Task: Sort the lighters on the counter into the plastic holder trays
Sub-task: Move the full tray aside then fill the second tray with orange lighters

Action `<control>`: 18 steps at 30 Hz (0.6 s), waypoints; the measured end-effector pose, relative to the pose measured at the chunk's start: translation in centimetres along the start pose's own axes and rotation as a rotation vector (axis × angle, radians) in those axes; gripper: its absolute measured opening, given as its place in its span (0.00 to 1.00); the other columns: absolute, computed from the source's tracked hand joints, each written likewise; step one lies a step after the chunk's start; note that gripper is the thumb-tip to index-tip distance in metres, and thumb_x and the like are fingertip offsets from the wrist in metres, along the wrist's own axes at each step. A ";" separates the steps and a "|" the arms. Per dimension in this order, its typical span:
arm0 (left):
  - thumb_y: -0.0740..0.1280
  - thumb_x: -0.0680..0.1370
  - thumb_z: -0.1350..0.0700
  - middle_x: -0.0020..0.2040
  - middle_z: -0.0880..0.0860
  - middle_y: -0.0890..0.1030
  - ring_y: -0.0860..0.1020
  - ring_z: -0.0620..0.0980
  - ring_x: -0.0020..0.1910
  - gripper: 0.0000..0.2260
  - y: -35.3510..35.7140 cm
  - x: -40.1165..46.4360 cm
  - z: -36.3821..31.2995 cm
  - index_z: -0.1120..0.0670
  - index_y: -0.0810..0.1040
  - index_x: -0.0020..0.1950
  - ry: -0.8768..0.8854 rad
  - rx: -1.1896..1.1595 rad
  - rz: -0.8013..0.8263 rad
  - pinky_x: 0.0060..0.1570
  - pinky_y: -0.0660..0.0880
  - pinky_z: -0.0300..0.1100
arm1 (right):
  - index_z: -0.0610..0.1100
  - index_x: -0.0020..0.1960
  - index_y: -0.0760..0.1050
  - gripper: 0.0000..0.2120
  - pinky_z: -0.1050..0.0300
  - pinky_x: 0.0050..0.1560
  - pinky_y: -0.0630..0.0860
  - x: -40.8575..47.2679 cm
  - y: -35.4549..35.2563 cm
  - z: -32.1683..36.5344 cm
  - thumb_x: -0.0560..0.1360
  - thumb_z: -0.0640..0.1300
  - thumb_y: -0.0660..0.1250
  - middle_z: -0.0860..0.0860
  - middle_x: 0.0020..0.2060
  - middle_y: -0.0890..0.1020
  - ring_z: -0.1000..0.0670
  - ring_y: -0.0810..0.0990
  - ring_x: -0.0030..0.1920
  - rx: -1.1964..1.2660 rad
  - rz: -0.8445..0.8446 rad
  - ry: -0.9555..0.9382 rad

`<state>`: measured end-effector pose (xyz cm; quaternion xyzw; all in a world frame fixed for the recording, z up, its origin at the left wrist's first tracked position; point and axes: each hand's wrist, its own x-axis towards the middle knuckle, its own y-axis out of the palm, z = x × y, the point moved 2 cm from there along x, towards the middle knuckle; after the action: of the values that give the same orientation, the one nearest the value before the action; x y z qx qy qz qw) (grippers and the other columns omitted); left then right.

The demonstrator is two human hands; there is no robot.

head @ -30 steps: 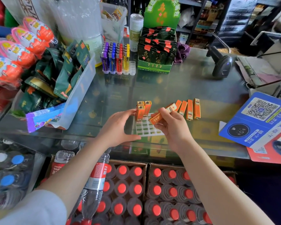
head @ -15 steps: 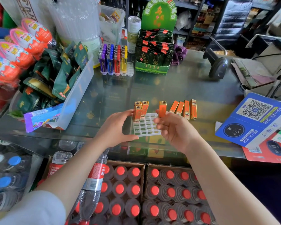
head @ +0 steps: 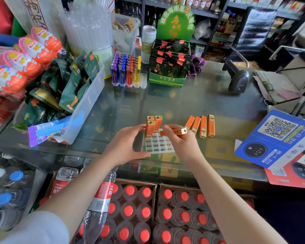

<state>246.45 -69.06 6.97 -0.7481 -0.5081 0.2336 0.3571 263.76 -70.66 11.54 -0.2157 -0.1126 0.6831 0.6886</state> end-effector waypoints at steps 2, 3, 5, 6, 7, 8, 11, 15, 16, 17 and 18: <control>0.74 0.65 0.44 0.67 0.46 0.71 0.68 0.47 0.65 0.36 0.1 0.0 0.1 0.47 0.64 0.69 0.006 -0.004 -0.003 0.65 0.62 0.44 | 0.55 0.40 0.78 0.07 0.59 0.33 0.71 0.3 0.3 -0.3 0.75 0.51 0.63 0.53 0.30 0.81 0.59 0.72 0.26 0.026 -0.036 0.023; 0.74 0.64 0.44 0.67 0.46 0.71 0.68 0.48 0.65 0.36 0.1 0.1 0.2 0.47 0.64 0.69 0.007 -0.007 -0.003 0.65 0.62 0.46 | 0.54 0.41 0.78 0.06 0.56 0.33 0.73 0.5 0.4 -0.6 0.75 0.50 0.64 0.49 0.32 0.82 0.56 0.73 0.26 0.030 -0.071 0.023; 0.74 0.64 0.44 0.67 0.47 0.71 0.67 0.48 0.66 0.37 0.2 0.2 0.6 0.48 0.64 0.69 0.002 -0.001 0.005 0.66 0.63 0.47 | 0.48 0.48 0.77 0.04 0.54 0.37 0.78 0.7 0.5 -1.0 0.74 0.46 0.66 0.44 0.36 0.83 0.53 0.77 0.28 0.060 -0.146 0.023; 0.74 0.64 0.43 0.67 0.46 0.71 0.67 0.48 0.66 0.37 0.3 0.2 0.7 0.48 0.64 0.70 0.002 0.005 0.005 0.67 0.63 0.47 | 0.46 0.51 0.76 0.07 0.53 0.39 0.80 0.7 0.6 -1.2 0.73 0.44 0.67 0.45 0.36 0.84 0.52 0.79 0.30 0.097 -0.176 0.032; 0.74 0.64 0.43 0.67 0.46 0.70 0.67 0.48 0.66 0.37 0.3 0.2 0.8 0.48 0.64 0.70 0.005 0.009 0.005 0.67 0.63 0.47 | 0.45 0.54 0.73 0.10 0.54 0.41 0.80 0.6 0.7 -1.4 0.73 0.43 0.68 0.47 0.35 0.83 0.53 0.80 0.31 0.141 -0.193 0.038; 0.74 0.64 0.43 0.67 0.46 0.71 0.67 0.48 0.66 0.38 0.3 0.2 0.8 0.48 0.63 0.70 0.011 0.012 0.007 0.66 0.63 0.47 | 0.45 0.54 0.72 0.12 0.56 0.41 0.79 0.5 0.7 -1.5 0.72 0.41 0.68 0.51 0.33 0.83 0.56 0.80 0.31 0.169 -0.202 0.033; 0.74 0.64 0.43 0.67 0.47 0.71 0.68 0.48 0.65 0.38 0.4 0.3 0.7 0.49 0.64 0.70 0.021 0.010 0.004 0.66 0.64 0.48 | 0.48 0.54 0.68 0.14 0.66 0.37 0.75 0.5 1.2 -1.7 0.72 0.38 0.69 0.58 0.35 0.80 0.61 0.79 0.34 0.104 -0.195 -0.065; 0.74 0.63 0.43 0.66 0.48 0.73 0.70 0.49 0.64 0.37 0.4 0.3 0.9 0.50 0.65 0.69 0.042 0.009 -0.007 0.65 0.65 0.51 | 0.45 0.52 0.67 0.10 0.70 0.38 0.72 0.7 1.7 -1.8 0.74 0.38 0.66 0.58 0.38 0.77 0.61 0.77 0.38 -0.024 -0.181 -0.189; 0.74 0.63 0.43 0.66 0.48 0.72 0.70 0.49 0.65 0.37 0.4 0.2 0.9 0.49 0.65 0.69 0.043 0.010 -0.007 0.66 0.65 0.50 | 0.43 0.51 0.68 0.08 0.71 0.39 0.71 0.8 1.6 -1.8 0.74 0.38 0.66 0.56 0.40 0.77 0.61 0.76 0.39 -0.066 -0.182 -0.221; 0.74 0.64 0.43 0.66 0.48 0.72 0.69 0.49 0.65 0.37 0.4 0.2 0.8 0.49 0.65 0.69 0.045 0.013 -0.008 0.66 0.64 0.49 | 0.42 0.51 0.70 0.07 0.72 0.40 0.71 0.9 1.5 -1.7 0.74 0.38 0.66 0.53 0.42 0.77 0.61 0.76 0.39 -0.110 -0.182 -0.252; 0.74 0.64 0.43 0.66 0.47 0.72 0.69 0.49 0.65 0.37 0.3 0.2 0.7 0.49 0.64 0.69 0.042 0.017 -0.007 0.66 0.62 0.47 | 0.41 0.51 0.71 0.06 0.71 0.41 0.72 1.0 1.3 -1.6 0.74 0.38 0.66 0.50 0.45 0.77 0.59 0.76 0.40 -0.148 -0.173 -0.281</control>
<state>246.24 -68.76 6.28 -0.7479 -0.5013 0.2210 0.3748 263.32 -69.89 9.43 -0.1575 -0.2759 0.6344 0.7047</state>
